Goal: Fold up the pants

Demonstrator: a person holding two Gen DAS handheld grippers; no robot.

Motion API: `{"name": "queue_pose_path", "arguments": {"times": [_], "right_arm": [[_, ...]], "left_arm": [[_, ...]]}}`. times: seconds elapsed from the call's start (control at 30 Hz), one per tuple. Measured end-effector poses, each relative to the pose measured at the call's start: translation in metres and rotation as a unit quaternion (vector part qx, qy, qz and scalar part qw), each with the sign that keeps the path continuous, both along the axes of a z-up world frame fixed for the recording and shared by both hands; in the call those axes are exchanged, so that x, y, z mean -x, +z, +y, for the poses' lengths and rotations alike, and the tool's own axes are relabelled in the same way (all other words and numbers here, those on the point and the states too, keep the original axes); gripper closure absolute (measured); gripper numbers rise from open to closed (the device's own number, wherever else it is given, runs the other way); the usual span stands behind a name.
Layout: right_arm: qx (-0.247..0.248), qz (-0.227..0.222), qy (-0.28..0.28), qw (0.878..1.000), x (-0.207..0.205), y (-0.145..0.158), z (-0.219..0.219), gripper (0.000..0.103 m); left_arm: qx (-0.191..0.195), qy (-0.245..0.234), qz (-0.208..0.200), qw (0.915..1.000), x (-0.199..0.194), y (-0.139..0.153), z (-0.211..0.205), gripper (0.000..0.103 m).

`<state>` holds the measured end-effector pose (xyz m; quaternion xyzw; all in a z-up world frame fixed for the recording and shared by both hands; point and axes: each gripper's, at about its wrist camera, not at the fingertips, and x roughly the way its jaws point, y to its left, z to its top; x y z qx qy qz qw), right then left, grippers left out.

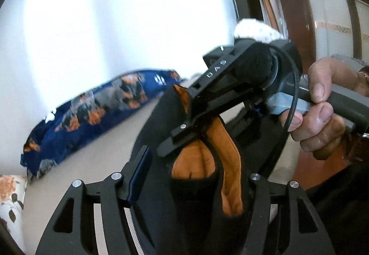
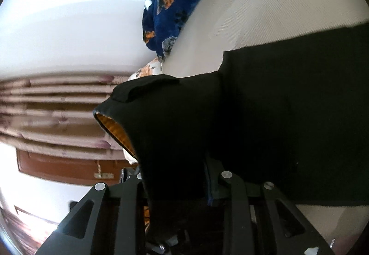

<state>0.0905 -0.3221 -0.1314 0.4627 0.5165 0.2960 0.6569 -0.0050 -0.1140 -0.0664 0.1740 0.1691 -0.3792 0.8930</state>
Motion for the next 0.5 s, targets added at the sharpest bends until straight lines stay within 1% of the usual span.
{"name": "queue_pose_path", "arguments": {"times": [0.1,0.13,0.2,0.23,0.3,0.33,0.37,0.4,0.43,0.5], "right_arm": [[-0.012,0.005,-0.011,1.000,0.001,0.000,0.000,0.078],[-0.013,0.007,-0.014,1.000,0.001,0.000,0.001,0.078],[-0.015,0.007,-0.015,1.000,0.003,0.000,0.005,0.078],[-0.013,0.004,-0.015,1.000,0.003,0.002,0.007,0.078],[-0.019,0.004,-0.017,1.000,0.003,0.005,0.007,0.078],[-0.024,0.007,-0.019,1.000,0.002,0.005,0.007,0.078],[-0.029,0.012,-0.020,0.999,0.002,0.004,0.008,0.078],[-0.030,0.017,-0.023,0.999,0.002,0.004,0.008,0.078],[-0.030,0.018,-0.025,0.999,0.003,0.005,0.009,0.078],[-0.032,0.021,-0.034,0.999,0.003,0.003,0.008,0.078]], "left_arm": [[0.010,-0.008,-0.002,0.9999,0.001,-0.002,0.007,0.041],[0.014,-0.016,0.002,0.9998,-0.001,-0.003,0.009,0.041],[0.018,-0.035,0.023,0.9990,-0.002,-0.001,0.011,0.041],[0.017,-0.039,0.025,0.9988,0.000,0.003,0.011,0.042],[0.012,-0.034,-0.009,0.9993,0.009,0.009,0.010,0.042],[-0.004,-0.038,-0.030,0.9988,0.012,0.007,0.009,0.042],[-0.028,-0.045,-0.039,0.9978,0.013,0.003,0.005,0.040],[-0.055,-0.053,-0.042,0.9962,0.016,-0.004,0.001,0.038],[-0.079,-0.070,-0.034,0.9938,0.017,-0.010,-0.003,0.038],[-0.085,-0.095,-0.028,0.9915,0.023,-0.016,-0.004,0.038]]}}
